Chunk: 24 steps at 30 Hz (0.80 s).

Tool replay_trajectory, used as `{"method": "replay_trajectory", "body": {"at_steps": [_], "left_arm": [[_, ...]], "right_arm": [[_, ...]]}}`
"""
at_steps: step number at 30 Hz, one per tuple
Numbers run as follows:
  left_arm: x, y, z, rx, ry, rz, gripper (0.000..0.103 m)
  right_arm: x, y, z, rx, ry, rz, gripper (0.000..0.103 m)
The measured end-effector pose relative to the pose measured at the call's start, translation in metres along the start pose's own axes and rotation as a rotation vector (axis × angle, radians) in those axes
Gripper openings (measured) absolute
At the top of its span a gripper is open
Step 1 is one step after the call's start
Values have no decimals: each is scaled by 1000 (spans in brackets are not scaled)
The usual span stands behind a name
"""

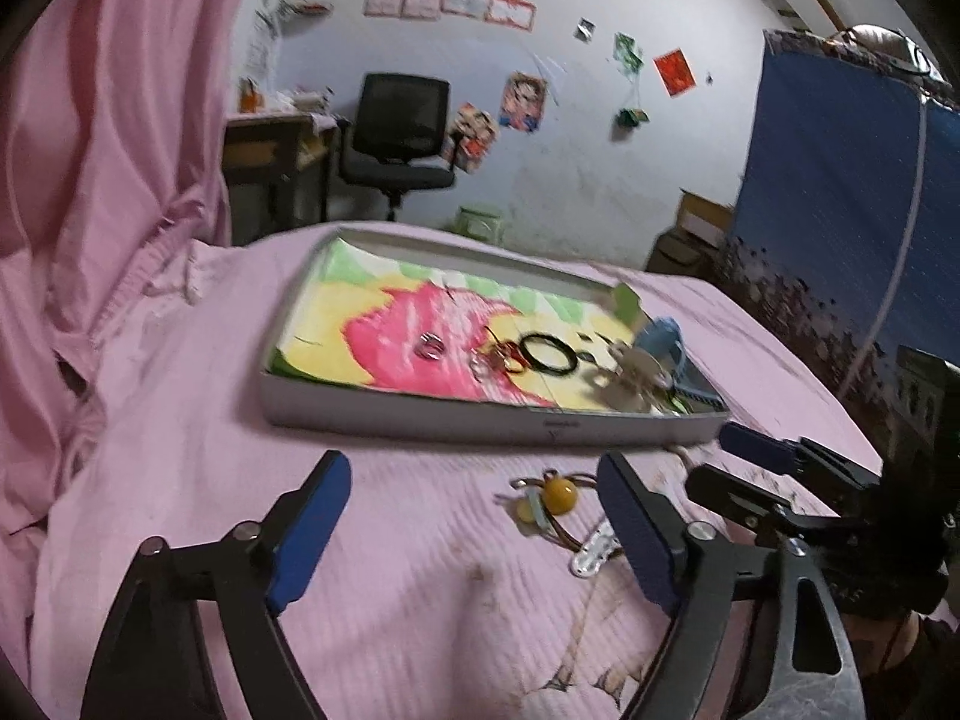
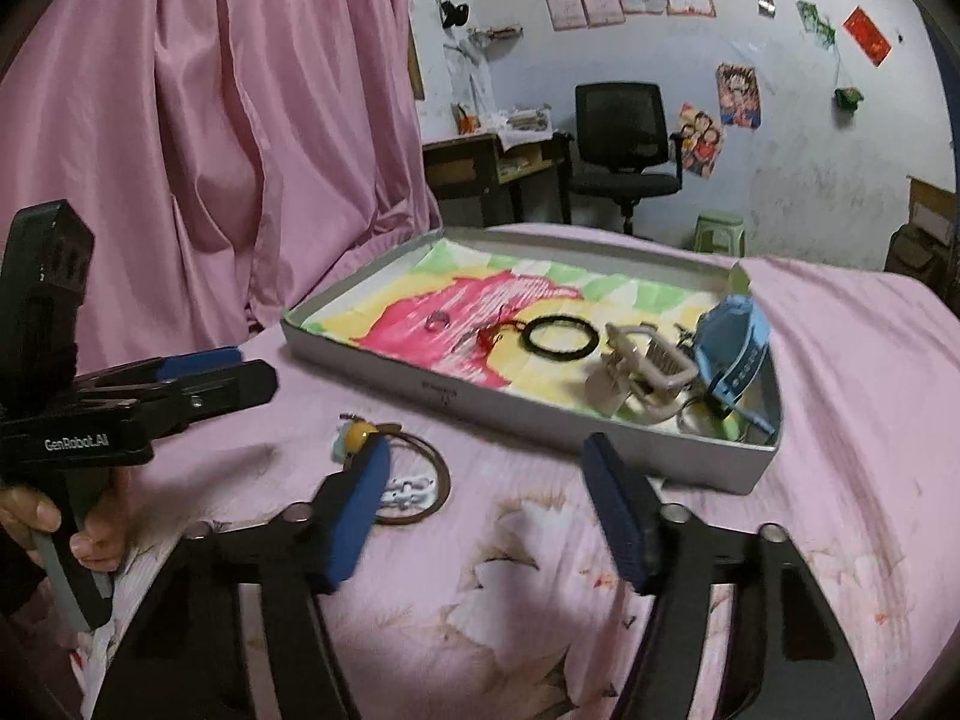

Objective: Organize jewelry

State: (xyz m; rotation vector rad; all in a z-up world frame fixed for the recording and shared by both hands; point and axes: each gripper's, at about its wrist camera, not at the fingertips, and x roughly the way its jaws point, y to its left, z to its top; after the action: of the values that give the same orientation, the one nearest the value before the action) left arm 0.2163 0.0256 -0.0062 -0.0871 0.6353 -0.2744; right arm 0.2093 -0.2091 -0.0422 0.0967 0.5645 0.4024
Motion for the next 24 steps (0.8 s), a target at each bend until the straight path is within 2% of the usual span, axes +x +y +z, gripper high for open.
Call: {"method": "replay_trajectory", "body": {"at_steps": [6, 8, 14, 17, 20, 24], "left_arm": [[15, -3, -2, -2, 72, -67, 60], [21, -2, -2, -11, 96, -101, 54], [36, -1, -2, -51, 151, -164, 49], [41, -1, -3, -62, 175, -179, 48], [46, 0, -4, -71, 201, -191, 45], [53, 4, -5, -94, 228, -206, 41]], "right_arm": [[9, 6, -5, -14, 41, 40, 35], [11, 8, -5, -18, 48, 53, 33], [17, 12, -8, -31, 75, 83, 33], [21, 14, -9, -40, 92, 96, 33], [26, 17, -10, -47, 111, 109, 27], [29, 19, -11, -49, 121, 120, 27]]}}
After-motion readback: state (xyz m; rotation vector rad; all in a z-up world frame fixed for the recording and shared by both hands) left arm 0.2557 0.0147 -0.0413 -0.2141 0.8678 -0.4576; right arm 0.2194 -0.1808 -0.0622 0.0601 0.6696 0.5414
